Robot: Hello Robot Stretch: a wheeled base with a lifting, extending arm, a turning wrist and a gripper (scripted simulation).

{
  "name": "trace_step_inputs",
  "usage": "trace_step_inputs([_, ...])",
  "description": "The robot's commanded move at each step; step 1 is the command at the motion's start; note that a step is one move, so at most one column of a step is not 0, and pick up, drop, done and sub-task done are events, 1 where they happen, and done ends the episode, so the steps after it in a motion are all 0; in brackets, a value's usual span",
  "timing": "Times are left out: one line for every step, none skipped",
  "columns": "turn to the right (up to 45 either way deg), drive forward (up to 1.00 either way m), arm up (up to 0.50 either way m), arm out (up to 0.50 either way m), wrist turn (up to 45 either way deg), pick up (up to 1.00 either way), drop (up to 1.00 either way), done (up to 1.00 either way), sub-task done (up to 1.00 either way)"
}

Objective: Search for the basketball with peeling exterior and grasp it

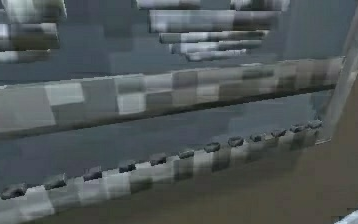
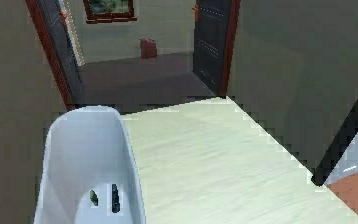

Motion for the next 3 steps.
trace_step_inputs([45.0,0.00,0.00,0.00,0.0,0.00,0.00,0.00,0.00])
trace_step_inputs([45.0,0.00,0.00,0.00,0.0,0.00,0.00,0.00,0.00])
trace_step_inputs([45.0,0.00,0.00,0.00,0.0,0.00,0.00,0.00,0.00])
